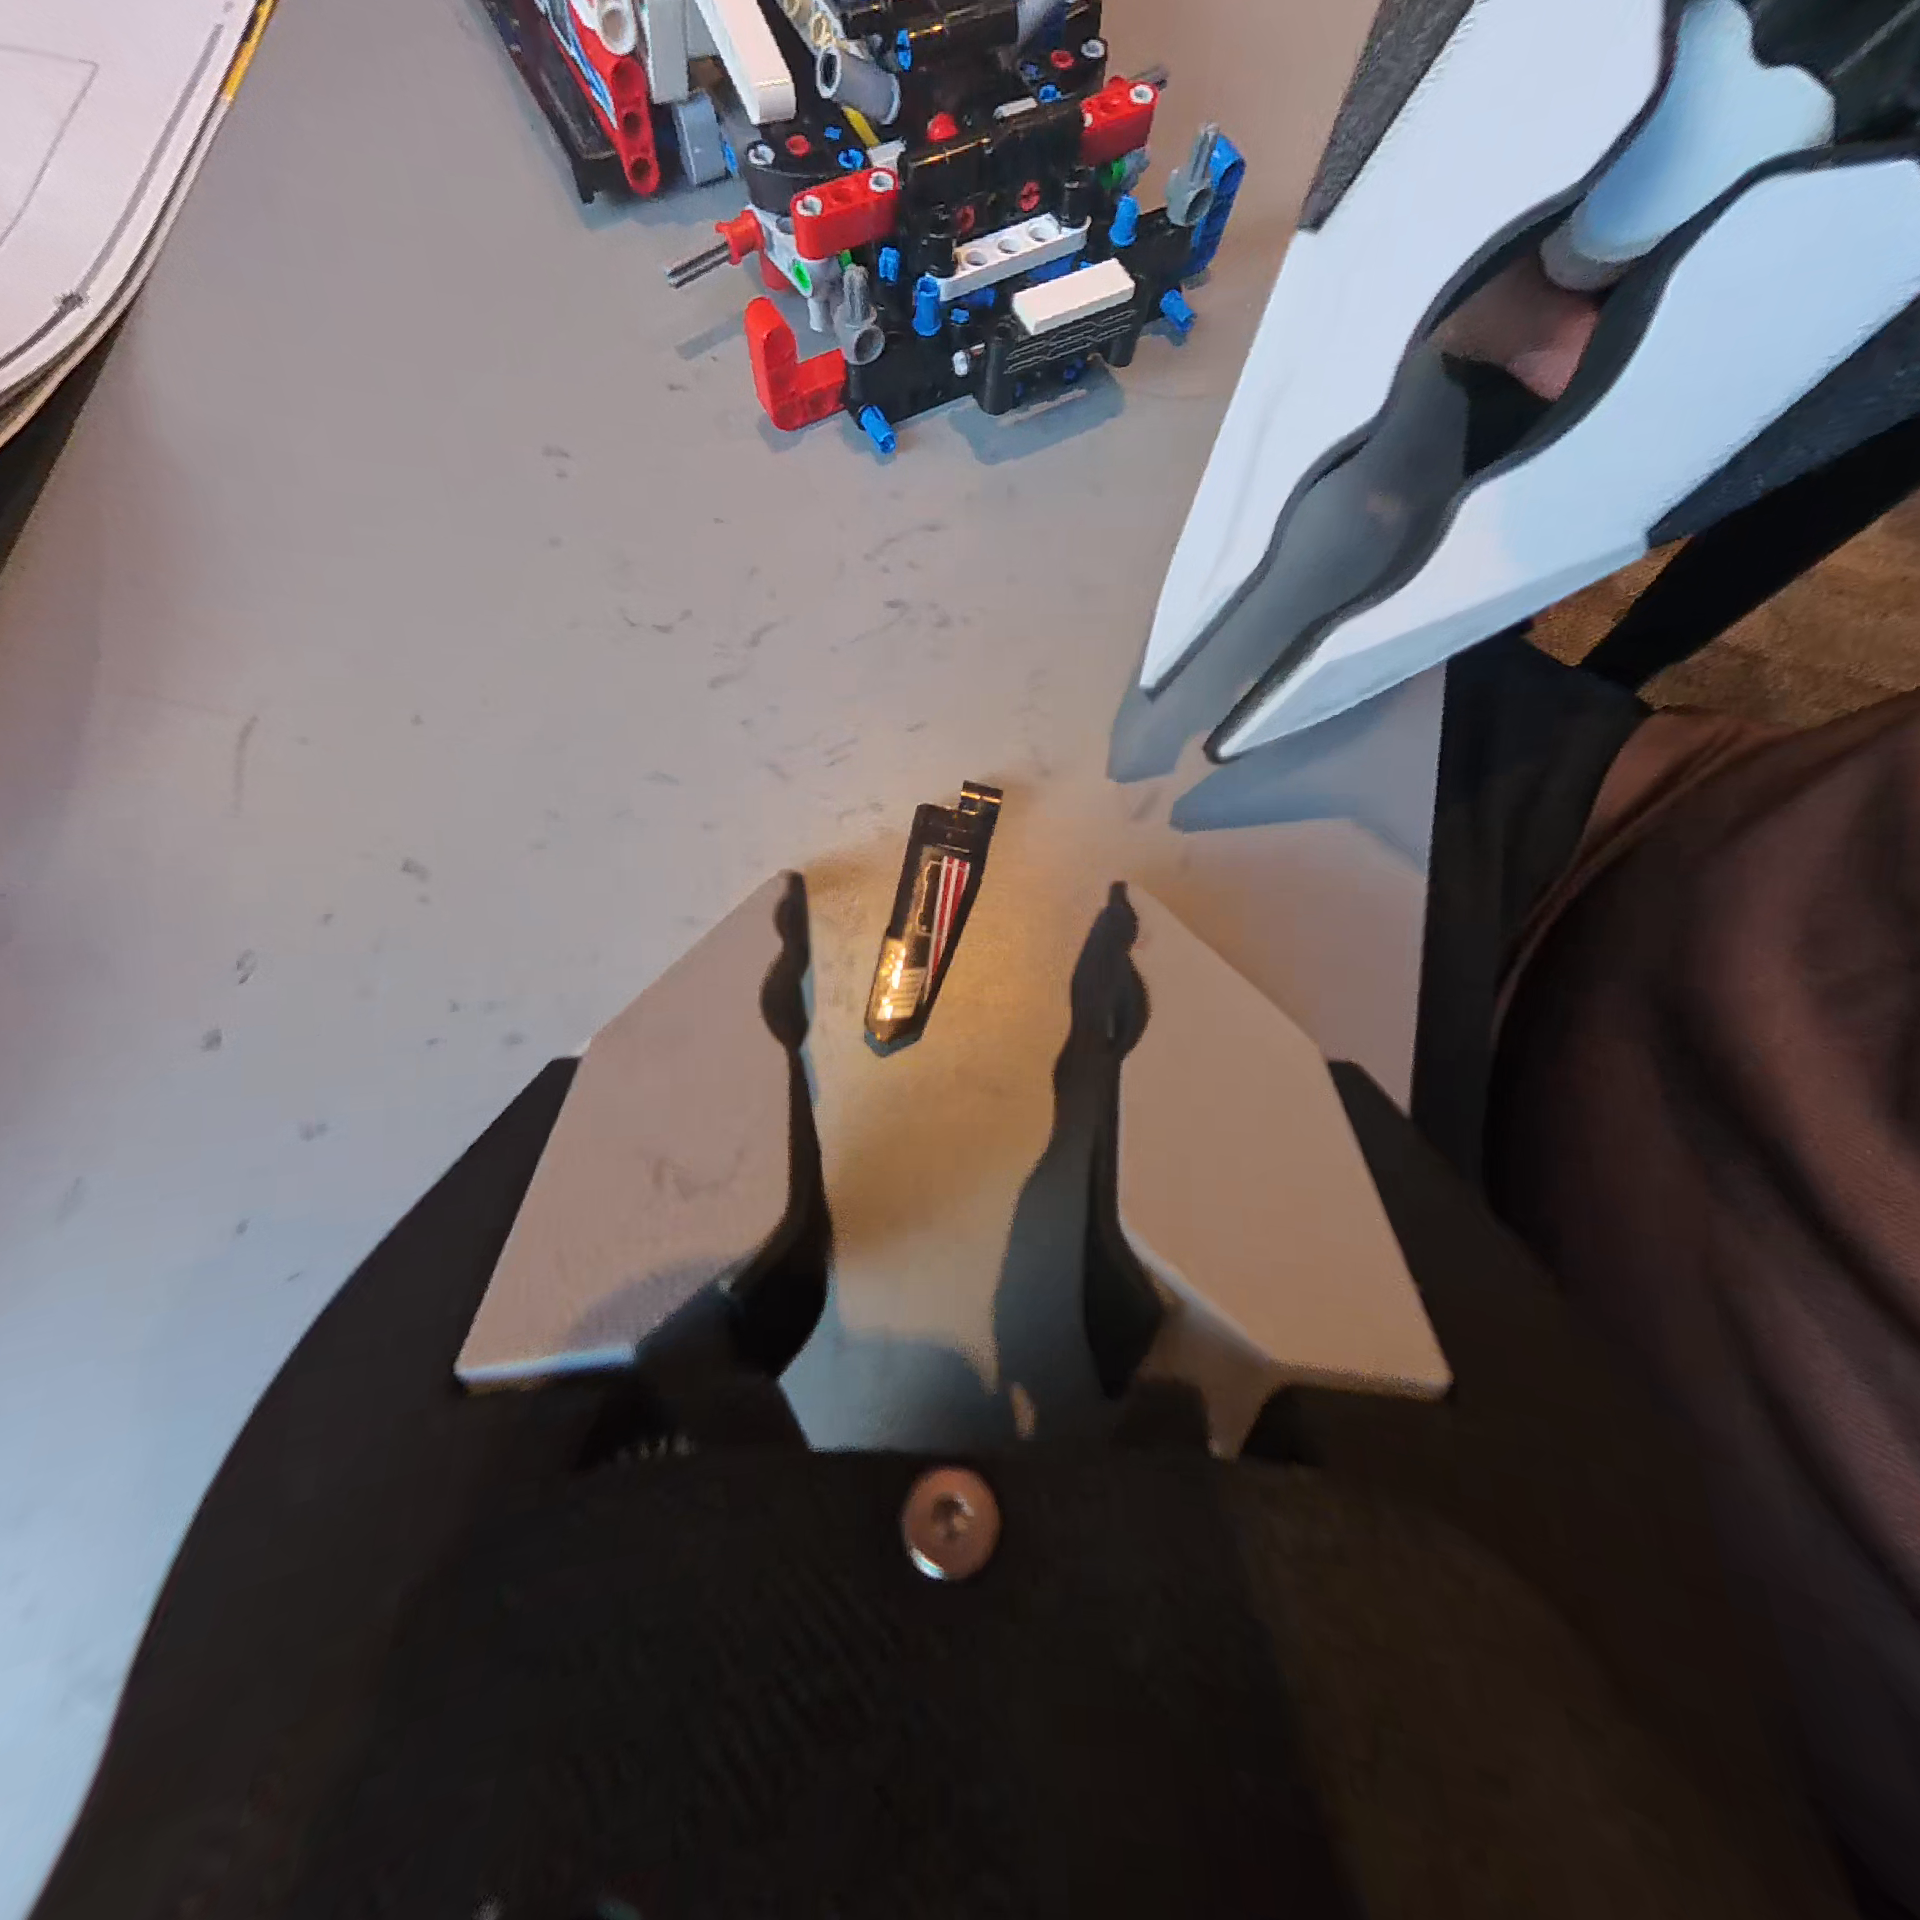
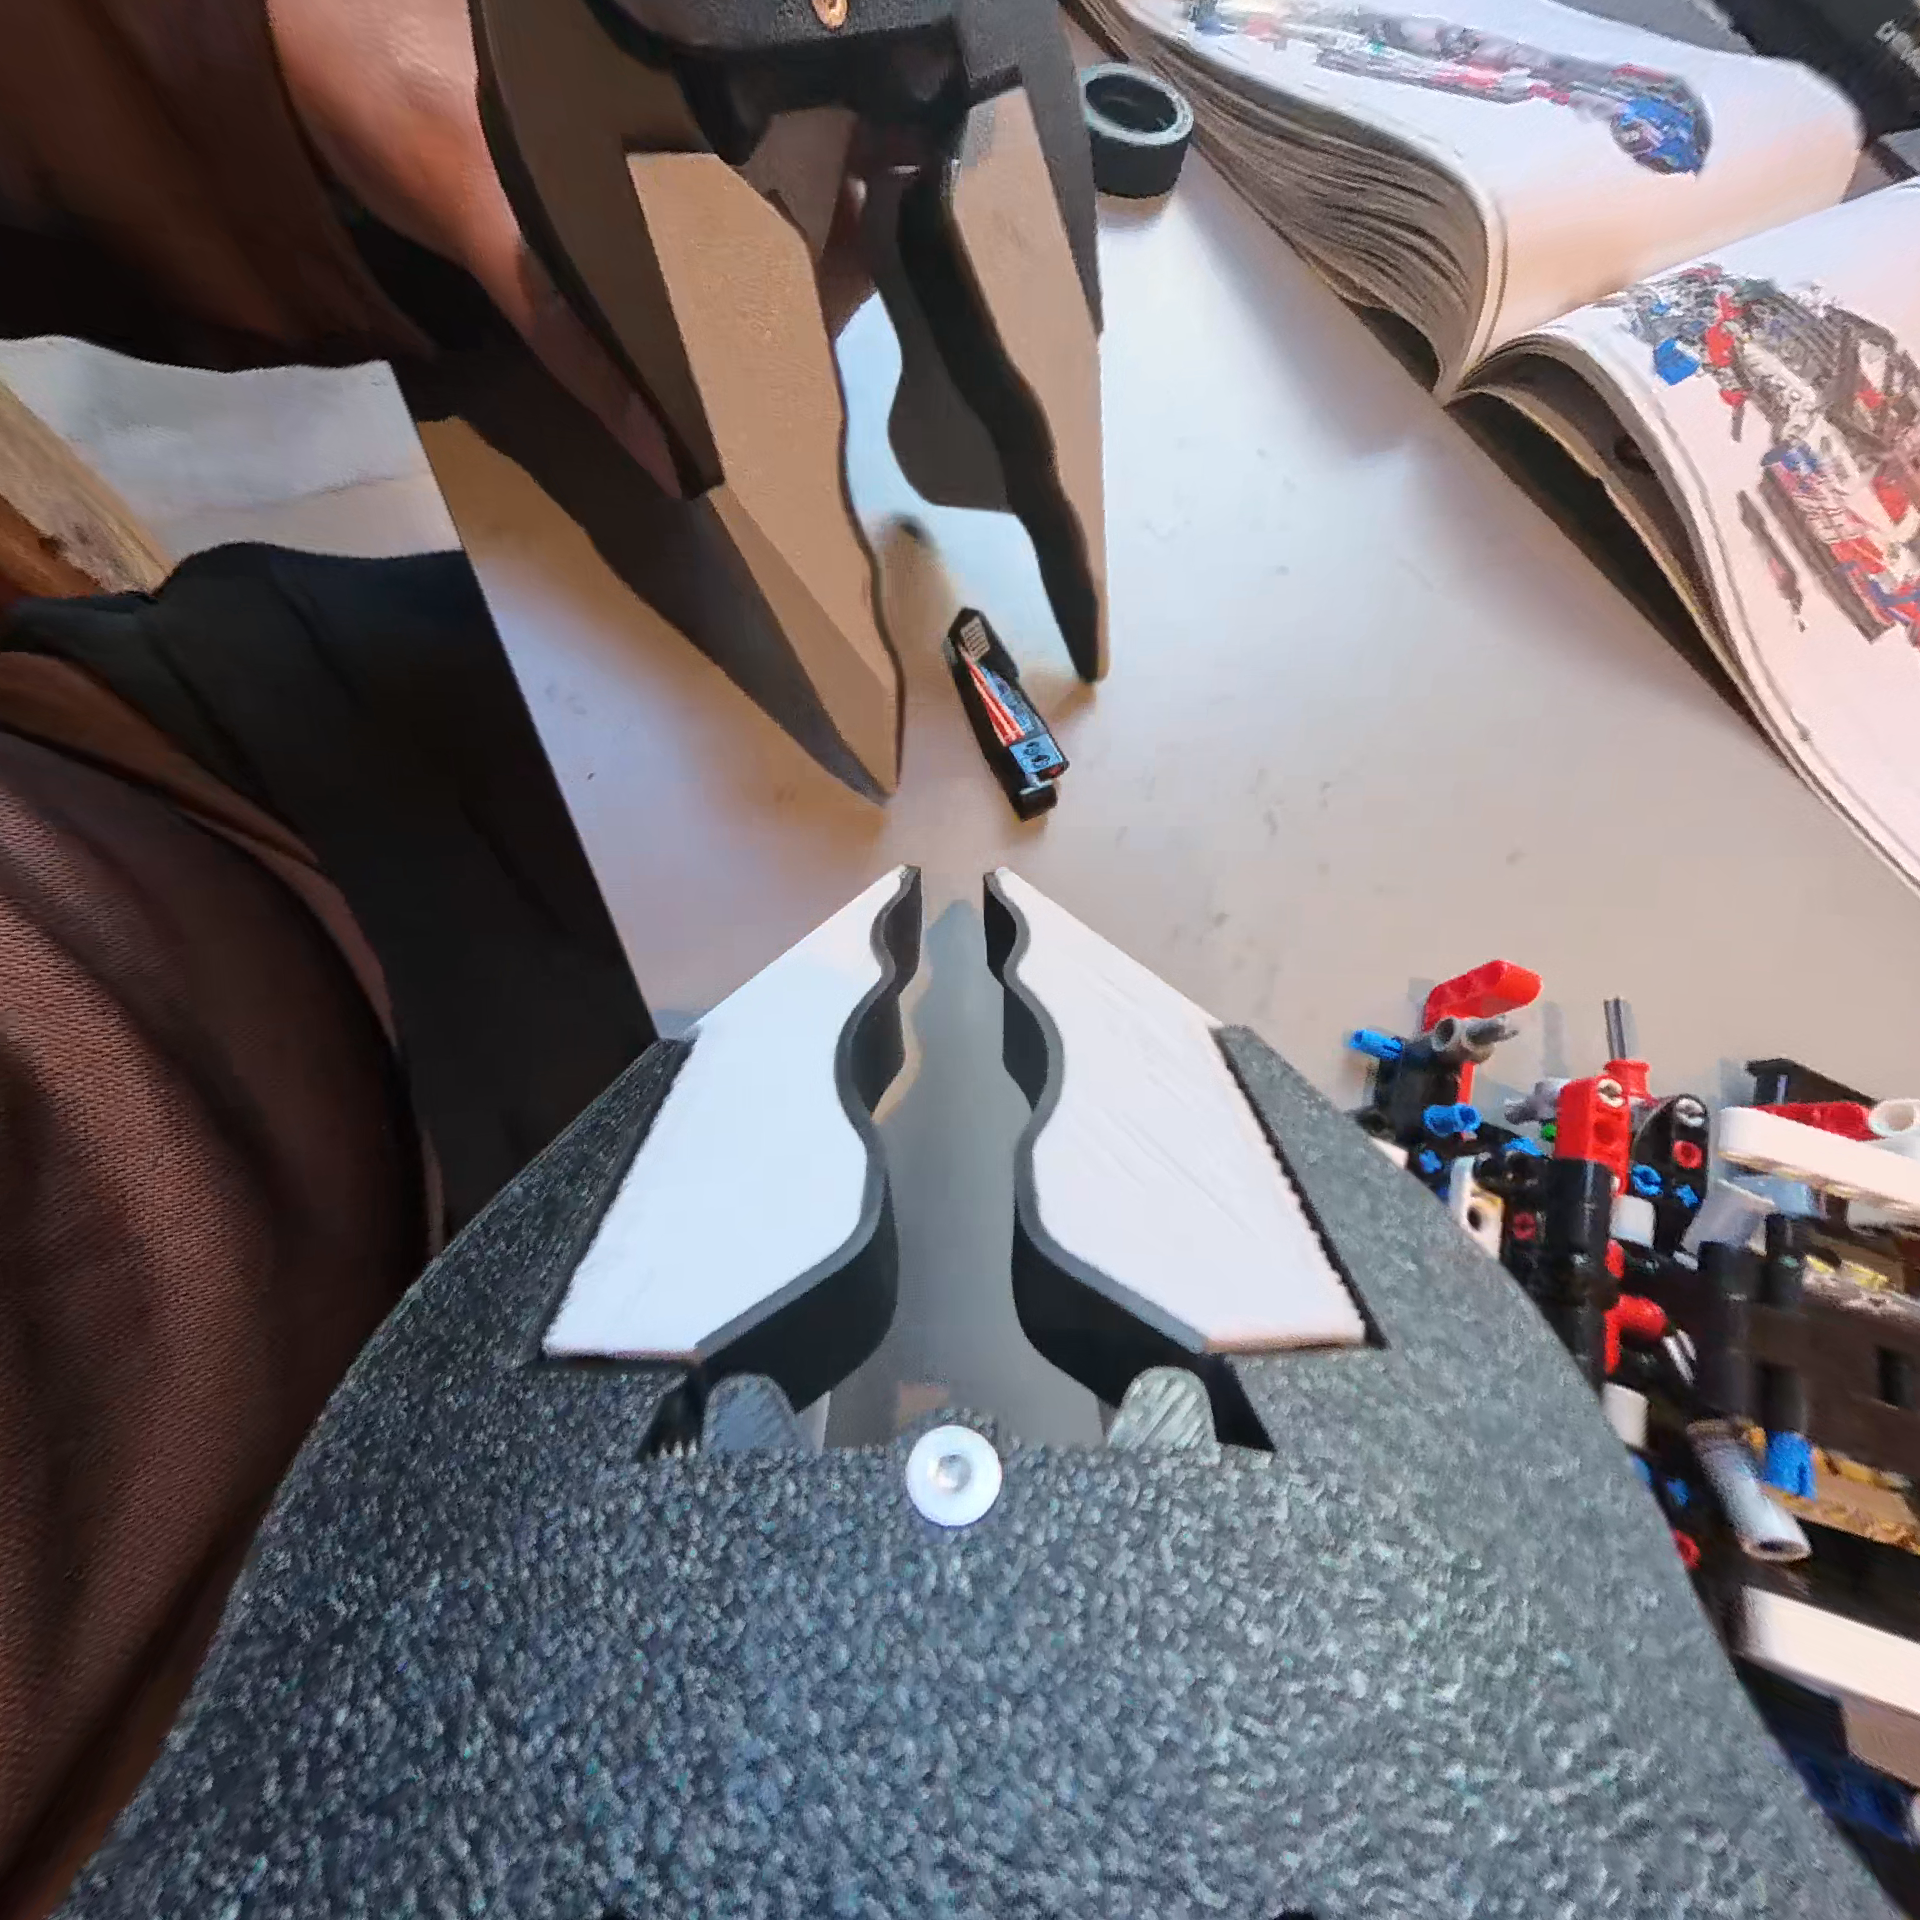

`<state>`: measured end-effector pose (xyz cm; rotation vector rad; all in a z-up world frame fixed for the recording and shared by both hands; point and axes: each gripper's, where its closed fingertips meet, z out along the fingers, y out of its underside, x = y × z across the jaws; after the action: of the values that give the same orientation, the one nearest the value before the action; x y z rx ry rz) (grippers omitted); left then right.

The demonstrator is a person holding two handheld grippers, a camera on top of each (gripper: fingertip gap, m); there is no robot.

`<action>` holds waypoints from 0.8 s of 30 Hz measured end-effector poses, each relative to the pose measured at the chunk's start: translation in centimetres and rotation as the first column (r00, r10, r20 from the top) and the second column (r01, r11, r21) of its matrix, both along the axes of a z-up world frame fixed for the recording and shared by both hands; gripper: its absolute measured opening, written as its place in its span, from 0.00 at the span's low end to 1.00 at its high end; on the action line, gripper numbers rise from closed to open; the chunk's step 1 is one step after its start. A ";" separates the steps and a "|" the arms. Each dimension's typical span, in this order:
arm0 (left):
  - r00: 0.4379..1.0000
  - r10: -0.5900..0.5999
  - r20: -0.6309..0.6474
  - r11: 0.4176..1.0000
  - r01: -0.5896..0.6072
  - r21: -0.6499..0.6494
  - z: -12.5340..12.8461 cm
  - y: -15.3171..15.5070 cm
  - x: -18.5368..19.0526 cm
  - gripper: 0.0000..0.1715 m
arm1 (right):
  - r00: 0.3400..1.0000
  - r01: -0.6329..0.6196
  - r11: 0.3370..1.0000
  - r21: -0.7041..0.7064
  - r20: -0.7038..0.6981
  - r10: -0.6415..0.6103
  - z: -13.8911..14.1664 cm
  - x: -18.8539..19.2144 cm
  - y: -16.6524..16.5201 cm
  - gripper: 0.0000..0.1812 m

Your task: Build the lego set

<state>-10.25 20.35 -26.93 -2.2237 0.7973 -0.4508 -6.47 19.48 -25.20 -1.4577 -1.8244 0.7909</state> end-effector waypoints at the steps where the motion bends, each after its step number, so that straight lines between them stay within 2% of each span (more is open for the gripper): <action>1: 1.000 0.008 0.005 1.000 -0.008 -0.003 0.0 -0.1 -0.1 0.34 | 1.000 0.007 1.000 0.003 -0.019 -0.007 0.3 0.0 0.1 0.06; 7: 0.997 0.076 0.033 0.997 -0.077 0.026 0.7 -1.1 -1.2 0.42 | 0.986 0.068 0.997 -0.026 -0.151 -0.072 2.6 -0.2 1.7 0.06; 10: 0.982 0.145 0.124 0.986 -0.154 0.060 2.0 -0.9 -2.3 0.43 | 0.972 0.092 0.992 -0.087 -0.209 -0.108 3.7 -0.2 2.4 0.06; 14: 0.931 0.265 0.250 0.951 -0.295 0.091 3.7 0.1 -4.4 0.46 | 0.946 0.117 0.986 -0.117 -0.289 -0.146 5.3 0.0 3.0 0.08; 15: 0.914 0.301 0.272 0.936 -0.338 0.099 4.1 0.6 -5.1 0.47 | 0.942 0.110 0.987 -0.118 -0.303 -0.141 5.6 0.0 2.9 0.08; 17: 0.874 0.386 0.293 0.896 -0.431 0.104 4.8 2.3 -6.7 0.42 | 0.942 0.089 0.990 -0.110 -0.313 -0.119 5.8 -0.2 2.4 0.08; 20: 0.828 0.464 0.314 0.847 -0.519 0.115 6.8 5.5 -8.7 0.46 | 0.949 0.057 0.995 -0.083 -0.304 -0.079 5.4 -0.6 1.4 0.08; 22: 0.834 0.465 0.298 0.836 -0.524 0.165 8.6 7.7 -9.5 0.46 | 0.952 0.035 0.997 -0.072 -0.302 -0.055 5.3 -0.9 0.9 0.07; 24: 0.847 0.480 0.230 0.823 -0.525 0.217 10.0 10.2 -10.5 0.50 | 0.956 0.016 0.997 -0.070 -0.292 -0.036 5.0 -1.1 0.4 0.08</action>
<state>-20.76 30.50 -16.95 -1.9988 0.1445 -0.2387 -7.54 19.89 -20.17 -1.3224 -1.5650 1.0066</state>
